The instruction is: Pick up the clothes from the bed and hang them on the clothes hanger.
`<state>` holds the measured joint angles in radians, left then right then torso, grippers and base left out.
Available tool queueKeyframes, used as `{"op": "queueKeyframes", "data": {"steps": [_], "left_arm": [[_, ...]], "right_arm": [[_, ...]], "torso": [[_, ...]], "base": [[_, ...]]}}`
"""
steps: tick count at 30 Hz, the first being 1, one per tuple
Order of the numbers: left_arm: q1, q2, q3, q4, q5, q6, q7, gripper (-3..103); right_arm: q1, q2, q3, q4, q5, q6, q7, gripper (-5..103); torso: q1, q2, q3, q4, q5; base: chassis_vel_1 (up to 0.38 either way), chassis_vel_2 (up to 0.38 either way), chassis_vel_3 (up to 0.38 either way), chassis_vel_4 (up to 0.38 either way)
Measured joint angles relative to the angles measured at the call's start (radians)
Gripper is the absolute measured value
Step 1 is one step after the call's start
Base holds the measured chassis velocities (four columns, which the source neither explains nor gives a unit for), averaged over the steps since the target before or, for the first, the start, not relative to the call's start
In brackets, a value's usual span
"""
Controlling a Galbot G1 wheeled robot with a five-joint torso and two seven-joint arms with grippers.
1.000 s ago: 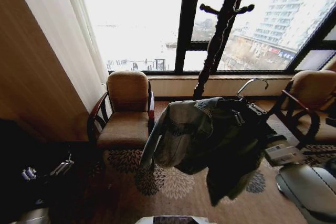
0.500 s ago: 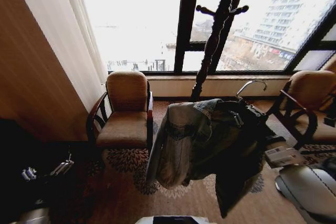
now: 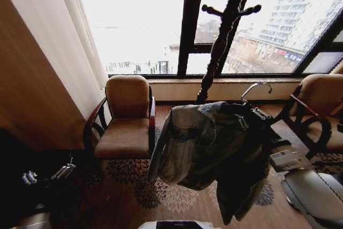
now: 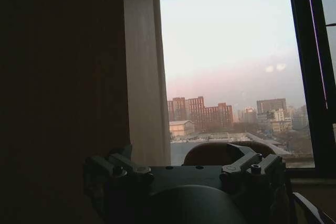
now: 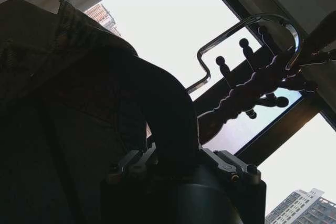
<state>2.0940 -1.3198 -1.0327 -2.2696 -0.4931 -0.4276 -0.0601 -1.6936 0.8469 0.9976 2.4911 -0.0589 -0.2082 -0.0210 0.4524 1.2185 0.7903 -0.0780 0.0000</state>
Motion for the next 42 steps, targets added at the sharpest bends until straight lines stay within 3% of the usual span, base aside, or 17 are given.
{"op": "queueKeyframes", "data": {"steps": [42], "left_arm": [[0.000,0.000,0.000,0.000,0.000,0.000,0.000,100]], "right_arm": [[-0.021,0.020,0.023,0.009,0.017,0.001,0.004,20]], "torso": [[-0.001,0.000,0.000,-0.0001,0.0003]], "base": [[-0.133,0.137,0.135,-0.134]]}}
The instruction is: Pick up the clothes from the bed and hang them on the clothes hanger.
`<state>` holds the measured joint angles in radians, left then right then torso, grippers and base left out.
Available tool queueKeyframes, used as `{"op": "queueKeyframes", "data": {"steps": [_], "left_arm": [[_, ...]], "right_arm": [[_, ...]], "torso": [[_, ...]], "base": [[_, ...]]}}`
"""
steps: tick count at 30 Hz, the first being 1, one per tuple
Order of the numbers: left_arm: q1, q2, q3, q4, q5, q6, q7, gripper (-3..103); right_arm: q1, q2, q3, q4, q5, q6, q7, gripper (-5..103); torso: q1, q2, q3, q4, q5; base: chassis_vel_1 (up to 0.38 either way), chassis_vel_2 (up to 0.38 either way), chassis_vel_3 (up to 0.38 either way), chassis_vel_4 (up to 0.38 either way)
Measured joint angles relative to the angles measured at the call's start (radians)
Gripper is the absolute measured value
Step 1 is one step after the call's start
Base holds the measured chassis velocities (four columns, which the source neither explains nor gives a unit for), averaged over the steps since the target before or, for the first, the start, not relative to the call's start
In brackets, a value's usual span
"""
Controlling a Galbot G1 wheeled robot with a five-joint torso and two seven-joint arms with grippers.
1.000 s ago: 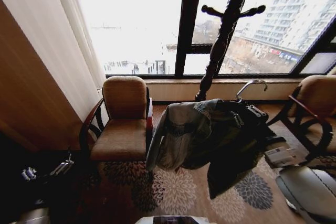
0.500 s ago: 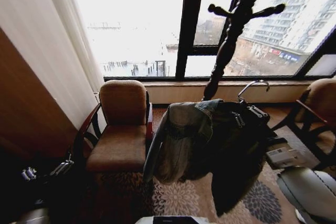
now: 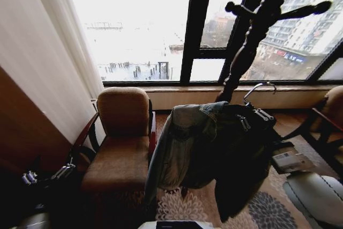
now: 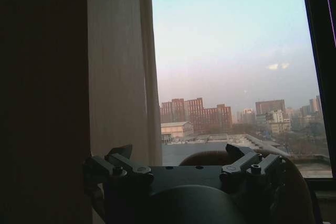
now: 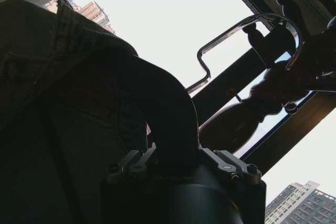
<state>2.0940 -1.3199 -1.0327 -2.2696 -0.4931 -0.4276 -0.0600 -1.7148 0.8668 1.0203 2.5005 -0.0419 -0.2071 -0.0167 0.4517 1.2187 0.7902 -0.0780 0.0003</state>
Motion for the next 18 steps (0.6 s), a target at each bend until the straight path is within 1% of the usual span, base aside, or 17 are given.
{"op": "queueKeyframes", "data": {"steps": [11,14,18], "left_arm": [[0.000,0.000,0.000,0.000,0.000,0.000,0.000,100],[0.000,0.000,0.000,0.000,0.000,0.000,0.000,100],[0.000,0.000,0.000,0.000,0.000,0.000,0.000,100]], "right_arm": [[-0.011,-0.001,0.020,0.000,0.011,0.003,0.005,20],[-0.023,-0.013,0.038,0.000,0.060,-0.001,0.005,20],[-0.037,-0.035,0.067,0.000,0.117,-0.009,-0.009,20]], "torso": [[0.000,0.000,0.000,0.0000,-0.0004],[0.001,0.000,0.000,0.0000,-0.0003],[0.001,0.000,0.000,0.0001,0.0000]], "base": [[-0.143,0.143,0.152,-0.143],[-0.081,0.083,0.094,-0.085],[0.000,0.000,0.000,0.000]]}}
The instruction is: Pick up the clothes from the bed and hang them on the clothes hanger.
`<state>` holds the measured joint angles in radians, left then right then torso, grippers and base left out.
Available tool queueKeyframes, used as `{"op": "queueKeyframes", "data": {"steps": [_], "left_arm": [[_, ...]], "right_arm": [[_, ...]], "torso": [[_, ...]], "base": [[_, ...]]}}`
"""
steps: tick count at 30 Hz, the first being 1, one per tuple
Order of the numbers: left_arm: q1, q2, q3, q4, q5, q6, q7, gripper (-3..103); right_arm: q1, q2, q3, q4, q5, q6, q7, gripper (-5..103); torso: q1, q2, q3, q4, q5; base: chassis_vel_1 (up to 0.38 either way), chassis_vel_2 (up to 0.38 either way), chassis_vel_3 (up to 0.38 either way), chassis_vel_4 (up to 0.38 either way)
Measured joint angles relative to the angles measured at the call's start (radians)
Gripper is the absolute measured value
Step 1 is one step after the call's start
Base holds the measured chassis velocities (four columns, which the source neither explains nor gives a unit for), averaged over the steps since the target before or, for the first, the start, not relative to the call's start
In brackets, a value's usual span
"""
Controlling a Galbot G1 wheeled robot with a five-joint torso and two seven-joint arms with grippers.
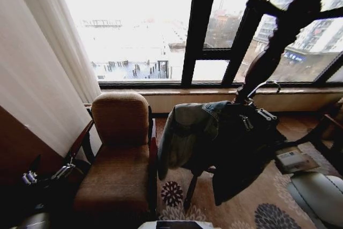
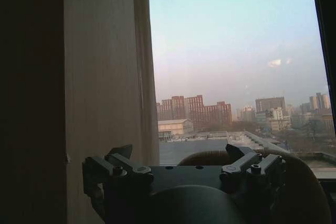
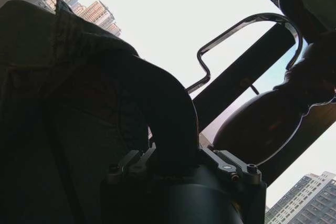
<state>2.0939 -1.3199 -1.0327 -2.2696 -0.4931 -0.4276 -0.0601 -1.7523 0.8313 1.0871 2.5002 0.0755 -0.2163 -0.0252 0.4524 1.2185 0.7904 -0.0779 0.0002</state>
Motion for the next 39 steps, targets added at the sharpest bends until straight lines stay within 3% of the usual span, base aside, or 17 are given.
{"op": "queueKeyframes", "data": {"steps": [3,12,21,31,39], "left_arm": [[0.000,0.000,0.000,0.000,0.000,0.000,0.000,100],[0.000,0.000,0.000,0.000,0.000,0.000,0.000,100],[0.000,0.000,0.000,0.000,0.000,0.000,0.000,100],[0.000,0.000,0.000,0.000,0.000,0.000,0.000,100],[0.000,0.000,0.000,0.000,0.000,0.000,0.000,100]], "right_arm": [[-0.009,-0.046,0.055,0.000,0.078,-0.014,-0.019,20],[-0.009,-0.129,0.160,0.000,0.160,-0.014,-0.044,20],[-0.008,-0.230,0.283,0.000,0.304,-0.022,-0.046,20],[-0.026,-0.264,0.432,0.000,0.420,-0.033,-0.052,20],[-0.063,-0.254,0.520,0.000,0.460,-0.027,-0.061,20]], "torso": [[-0.001,0.001,0.000,-0.0002,0.0000],[-0.001,0.000,0.000,-0.0001,-0.0002],[-0.001,0.000,0.000,-0.0001,-0.0002],[-0.001,0.000,0.000,-0.0002,-0.0003],[-0.001,0.000,0.000,-0.0001,-0.0002]], "base": [[0.000,0.000,0.000,0.000],[0.000,0.000,0.000,0.000],[0.000,0.000,0.000,0.000],[0.000,0.000,0.000,0.000],[0.000,0.000,0.000,0.000]]}}
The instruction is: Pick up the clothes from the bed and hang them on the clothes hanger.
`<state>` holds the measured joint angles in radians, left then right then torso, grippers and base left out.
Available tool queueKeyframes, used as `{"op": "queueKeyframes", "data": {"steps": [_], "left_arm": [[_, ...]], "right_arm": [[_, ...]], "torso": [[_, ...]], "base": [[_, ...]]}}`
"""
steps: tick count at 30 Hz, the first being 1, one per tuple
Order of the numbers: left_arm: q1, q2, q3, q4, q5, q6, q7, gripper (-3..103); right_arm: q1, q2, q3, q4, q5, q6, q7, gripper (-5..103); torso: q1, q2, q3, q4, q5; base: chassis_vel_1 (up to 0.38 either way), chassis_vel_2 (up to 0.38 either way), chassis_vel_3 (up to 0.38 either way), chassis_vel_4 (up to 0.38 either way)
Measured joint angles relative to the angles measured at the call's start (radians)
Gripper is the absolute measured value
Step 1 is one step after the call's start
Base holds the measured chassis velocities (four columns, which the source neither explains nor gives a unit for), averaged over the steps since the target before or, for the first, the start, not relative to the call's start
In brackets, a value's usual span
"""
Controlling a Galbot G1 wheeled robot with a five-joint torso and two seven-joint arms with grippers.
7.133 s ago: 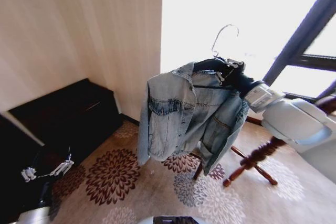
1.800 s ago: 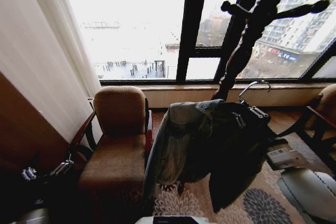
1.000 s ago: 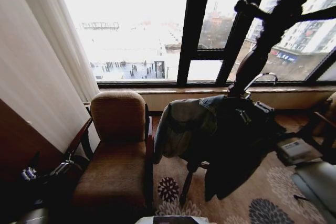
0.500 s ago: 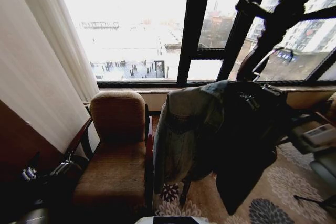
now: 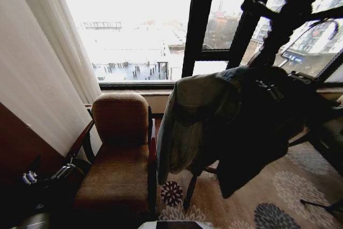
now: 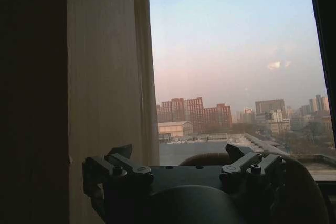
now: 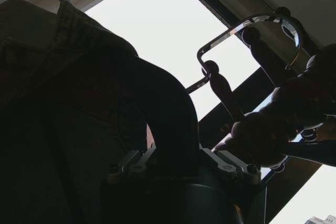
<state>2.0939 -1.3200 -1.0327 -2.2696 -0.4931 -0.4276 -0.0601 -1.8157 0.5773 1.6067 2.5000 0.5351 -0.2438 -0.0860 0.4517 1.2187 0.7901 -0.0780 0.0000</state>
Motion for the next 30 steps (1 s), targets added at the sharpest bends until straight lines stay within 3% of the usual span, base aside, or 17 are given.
{"op": "queueKeyframes", "data": {"steps": [7,17,26,30], "left_arm": [[0.000,0.000,0.000,0.000,0.000,0.000,0.000,100],[0.000,0.000,0.000,0.000,0.000,0.000,0.000,100],[0.000,0.000,0.000,0.000,0.000,0.000,0.000,100],[0.000,0.000,0.000,0.000,0.000,0.000,0.000,100]], "right_arm": [[-0.054,0.041,0.119,0.000,0.037,0.040,-0.023,20],[-0.078,0.093,0.153,-0.006,0.030,0.105,-0.050,20],[-0.066,0.048,0.144,-0.103,0.026,0.124,-0.053,20],[-0.015,-0.021,0.081,-0.146,0.013,0.108,-0.042,20]], "torso": [[0.000,0.000,0.000,0.0000,0.0000],[0.000,0.000,0.000,-0.0001,0.0000],[0.000,0.000,0.000,-0.0001,0.0001],[0.000,0.000,0.000,0.0003,0.0000]], "base": [[0.000,0.000,0.000,0.000],[0.000,0.000,0.000,0.000],[0.000,0.000,0.000,0.000],[0.000,0.000,0.000,0.000]]}}
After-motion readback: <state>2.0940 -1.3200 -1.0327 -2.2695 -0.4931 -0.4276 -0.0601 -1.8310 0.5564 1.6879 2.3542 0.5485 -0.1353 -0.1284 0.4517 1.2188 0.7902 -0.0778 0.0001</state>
